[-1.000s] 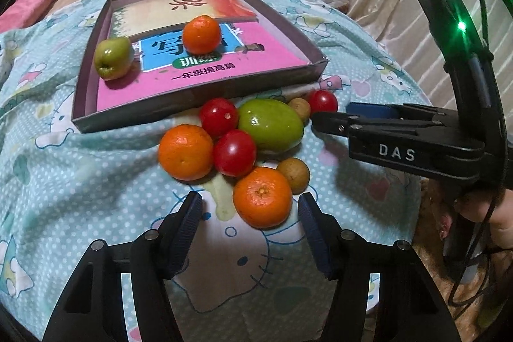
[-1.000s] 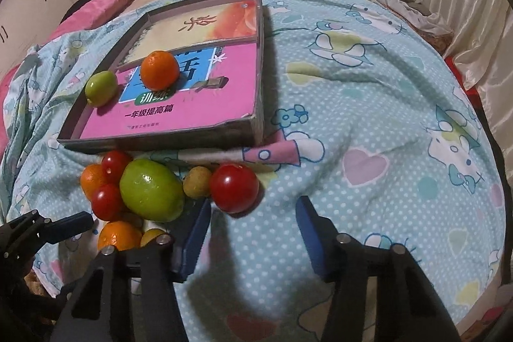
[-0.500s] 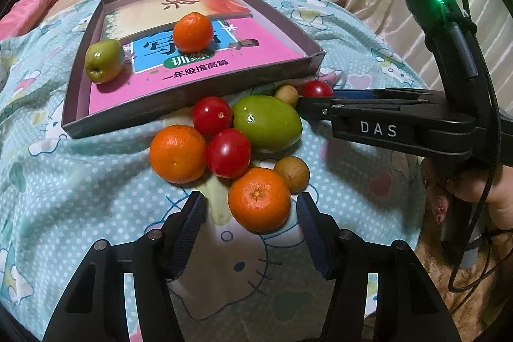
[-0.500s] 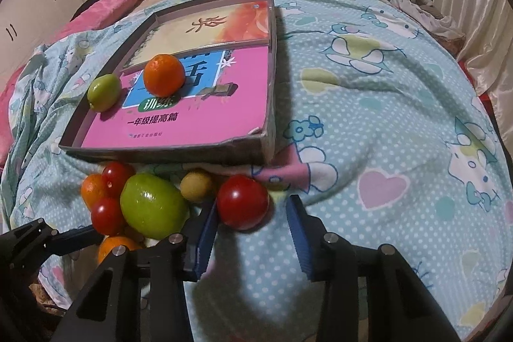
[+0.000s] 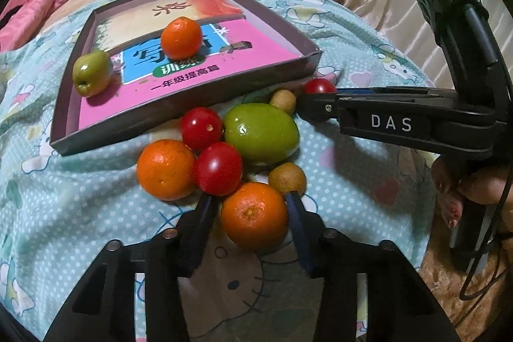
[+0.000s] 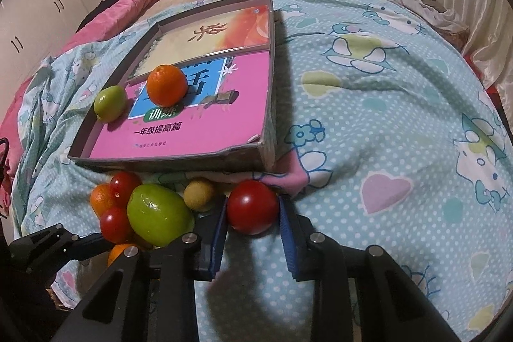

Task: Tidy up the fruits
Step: 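Grasp a tangerine with the left tool while the right tool grasps a red tomato, then lift the tangerine with the left tool while the right tool lifts the tomato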

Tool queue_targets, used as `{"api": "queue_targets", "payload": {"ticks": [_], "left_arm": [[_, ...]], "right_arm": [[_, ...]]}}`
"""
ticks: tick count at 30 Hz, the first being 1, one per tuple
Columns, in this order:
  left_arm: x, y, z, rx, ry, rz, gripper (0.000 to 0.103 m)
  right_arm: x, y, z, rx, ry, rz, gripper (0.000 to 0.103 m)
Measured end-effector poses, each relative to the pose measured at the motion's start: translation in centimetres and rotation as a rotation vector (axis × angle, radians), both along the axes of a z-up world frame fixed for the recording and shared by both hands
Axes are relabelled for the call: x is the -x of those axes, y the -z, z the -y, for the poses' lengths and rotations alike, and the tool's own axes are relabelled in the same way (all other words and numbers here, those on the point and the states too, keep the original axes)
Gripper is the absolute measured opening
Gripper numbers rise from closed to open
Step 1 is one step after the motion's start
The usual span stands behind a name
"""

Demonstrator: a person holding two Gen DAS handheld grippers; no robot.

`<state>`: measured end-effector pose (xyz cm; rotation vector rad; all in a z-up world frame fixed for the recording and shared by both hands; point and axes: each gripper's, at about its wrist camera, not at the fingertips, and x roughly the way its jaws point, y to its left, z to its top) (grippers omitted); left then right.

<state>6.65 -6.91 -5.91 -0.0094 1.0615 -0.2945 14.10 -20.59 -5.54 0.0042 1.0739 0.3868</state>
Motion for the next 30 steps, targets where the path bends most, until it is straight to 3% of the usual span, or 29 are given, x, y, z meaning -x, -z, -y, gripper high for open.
{"api": "queue_targets", "payload": {"ticks": [9,30], "left_arm": [[0.3,-0.7,-0.6,0.052,-0.002,-0.013,0.041],[2.7,-4.1,-2.4,0.119,-0.042,0.07,0.041]], "right_arm": [[0.6,-0.9,0.9,-0.089,0.008,0.019,0.031],[2.3,-3.8,0.9,-0.186,-0.017,0.13,0.031]]}}
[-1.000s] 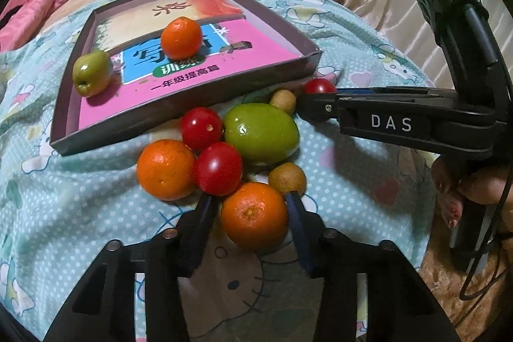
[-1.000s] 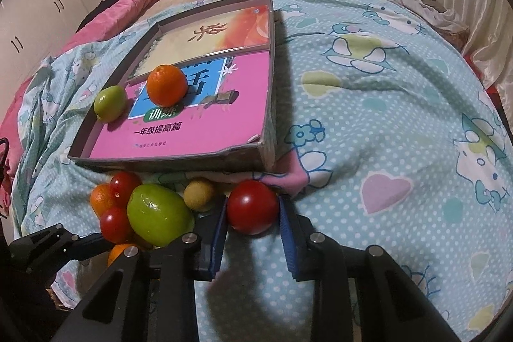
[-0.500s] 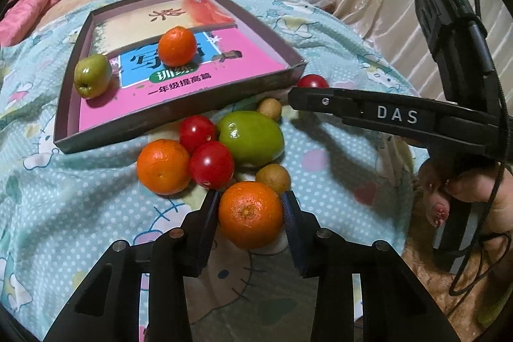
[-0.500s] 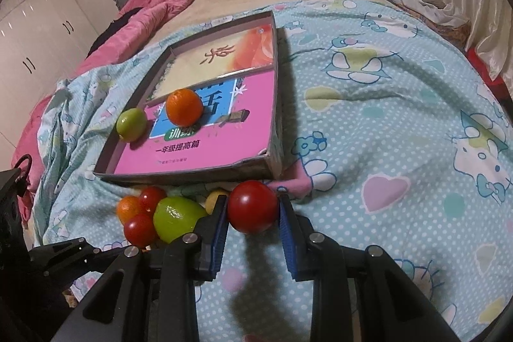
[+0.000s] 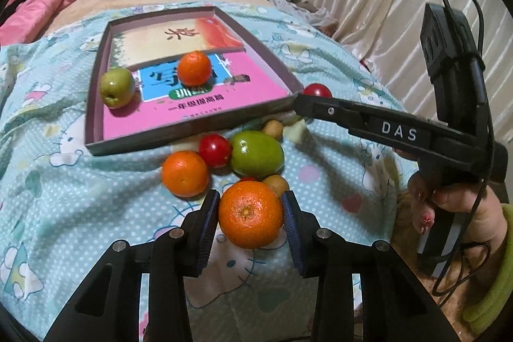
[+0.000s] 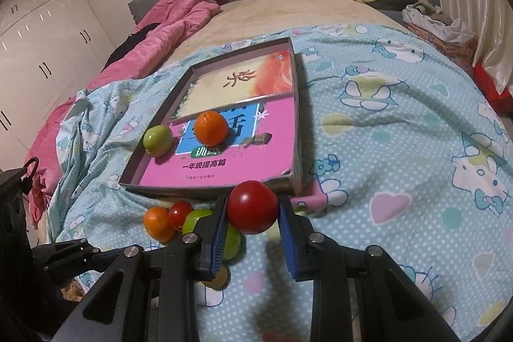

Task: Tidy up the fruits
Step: 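Lift the tangerine with the left tool while the right tool lifts the tomato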

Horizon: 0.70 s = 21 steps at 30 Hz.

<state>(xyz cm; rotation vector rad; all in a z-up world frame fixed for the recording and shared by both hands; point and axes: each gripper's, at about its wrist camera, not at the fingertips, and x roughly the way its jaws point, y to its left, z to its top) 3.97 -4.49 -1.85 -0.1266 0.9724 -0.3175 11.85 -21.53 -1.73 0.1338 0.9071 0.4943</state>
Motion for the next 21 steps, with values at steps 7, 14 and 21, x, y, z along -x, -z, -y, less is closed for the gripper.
{"api": "queue_targets", "payload": {"ticks": [7,14,21], "left_arm": [[0.0,-0.9,-1.4,0.014,-0.044,0.028,0.041],[-0.7,-1.5,-3.3,0.021,-0.116,0.054,0.041],[-1.3,-1.5,-5.4,0.042,-0.177,0.059,0.041]], "right_arm": [[0.3,-0.5,-0.1,-0.009,-0.009,0.023,0.031],[0.9,-1.1,-1.1,0.009,-0.047,0.062,0.031],[1.6,-2.0,-2.1,0.015,-0.087,0.119,0.031]]}}
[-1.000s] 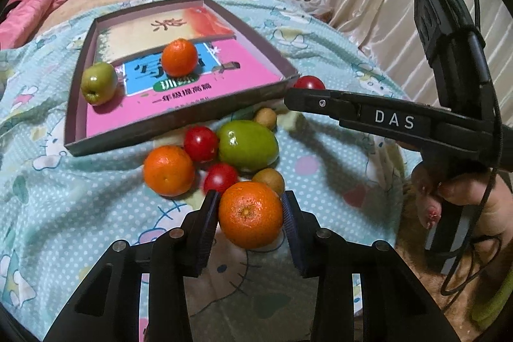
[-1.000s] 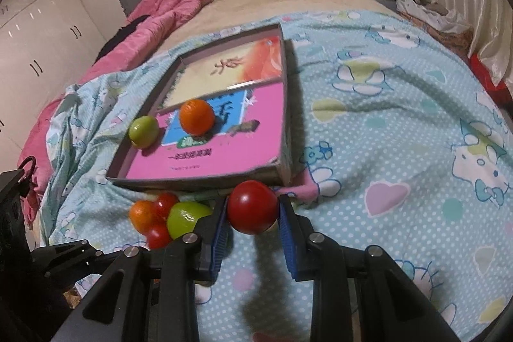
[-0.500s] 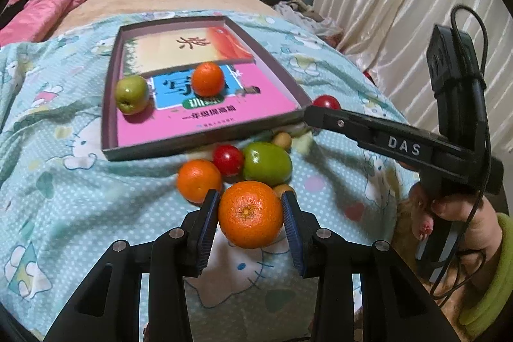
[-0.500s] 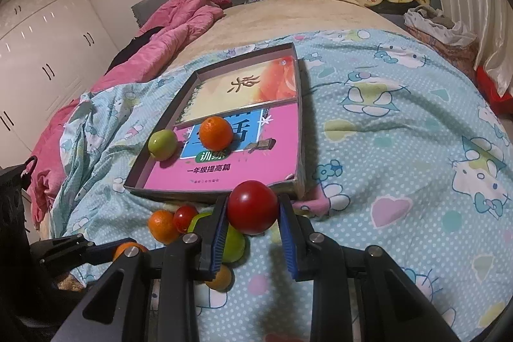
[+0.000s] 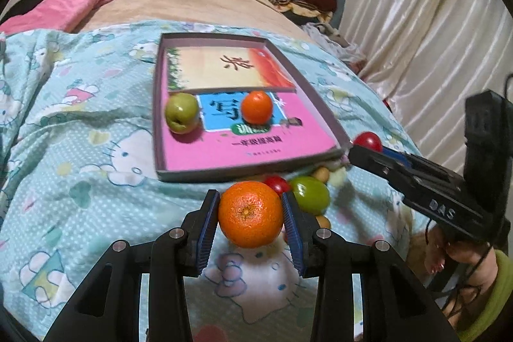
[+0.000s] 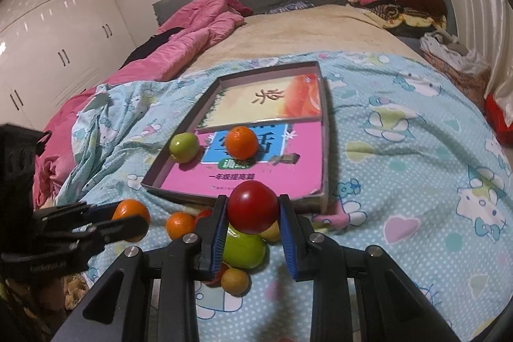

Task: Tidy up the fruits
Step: 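Lift the tangerine with the left tool while the right tool lifts the tomato, then carry the tangerine with the left tool while the right tool carries the tomato over the workbook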

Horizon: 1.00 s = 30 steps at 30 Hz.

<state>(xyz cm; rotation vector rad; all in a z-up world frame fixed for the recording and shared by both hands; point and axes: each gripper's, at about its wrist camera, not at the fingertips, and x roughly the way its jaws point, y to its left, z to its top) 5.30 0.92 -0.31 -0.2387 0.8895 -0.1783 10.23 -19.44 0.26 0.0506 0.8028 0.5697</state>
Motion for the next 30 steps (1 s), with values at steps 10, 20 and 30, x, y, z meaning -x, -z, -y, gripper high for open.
{"api": "queue_targets", "payload": {"ticks": [10,20,30], "left_arm": [[-0.3,-1.4,-1.5,-0.037,-0.063,0.071,0.041],[-0.6,-2.1,-2.8,-0.024,-0.109,0.097,0.041],[-0.6,-2.3,-3.0,-0.02,-0.116,0.117,0.041]], "right_arm": [[0.7,-1.5,-1.4,0.012,-0.031,0.09,0.031],[0.4,-2.5,-1.9,0.002,-0.031,0.132,0.031],[0.1,-2.9,-1.6,-0.011,-0.01,0.149,0.031]]}}
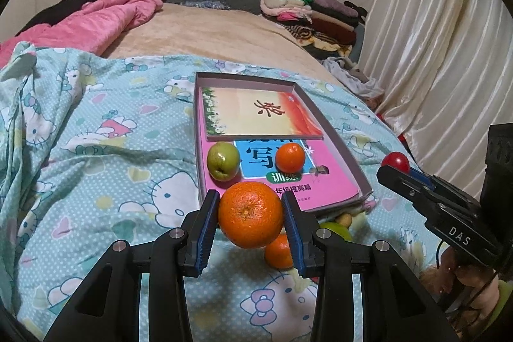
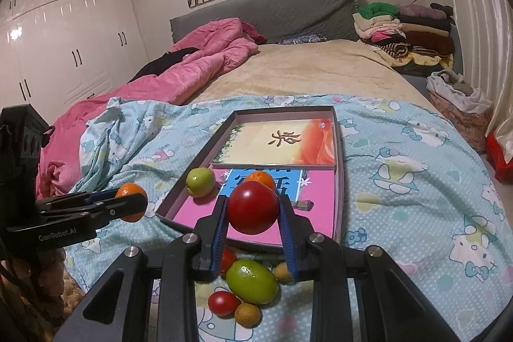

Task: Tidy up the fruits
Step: 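Carry the tangerine with the left tool while the right tool carries the tomato over the workbook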

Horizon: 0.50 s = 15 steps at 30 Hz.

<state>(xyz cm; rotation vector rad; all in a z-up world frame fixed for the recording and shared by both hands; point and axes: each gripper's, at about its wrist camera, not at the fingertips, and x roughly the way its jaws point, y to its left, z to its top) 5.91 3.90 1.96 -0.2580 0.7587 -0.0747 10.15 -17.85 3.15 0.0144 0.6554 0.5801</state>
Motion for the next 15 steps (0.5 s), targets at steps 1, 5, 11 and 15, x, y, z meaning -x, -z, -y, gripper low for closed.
{"api": "queue_targets", "payload": {"ticks": [1,5,11,15], "left_arm": [[0.0,0.0,0.0,0.001,-0.002,0.001,0.041],[-0.2,0.0,-0.1,0.004,-0.008,0.003,0.041],[-1.2,0.2,0.0,-0.002,-0.013,-0.004,0.041],[-2.0,0.4,0.2,-0.011,-0.012,-0.014,0.041]], "right_arm": [[0.0,0.0,0.1,-0.001,0.003,0.0,0.031],[-0.4,0.0,0.4,-0.01,0.013,-0.003,0.031],[-1.0,0.2,0.6,-0.007,0.023,-0.009,0.031],[-1.6,0.4,0.3,0.003,0.02,-0.012,0.031]]}}
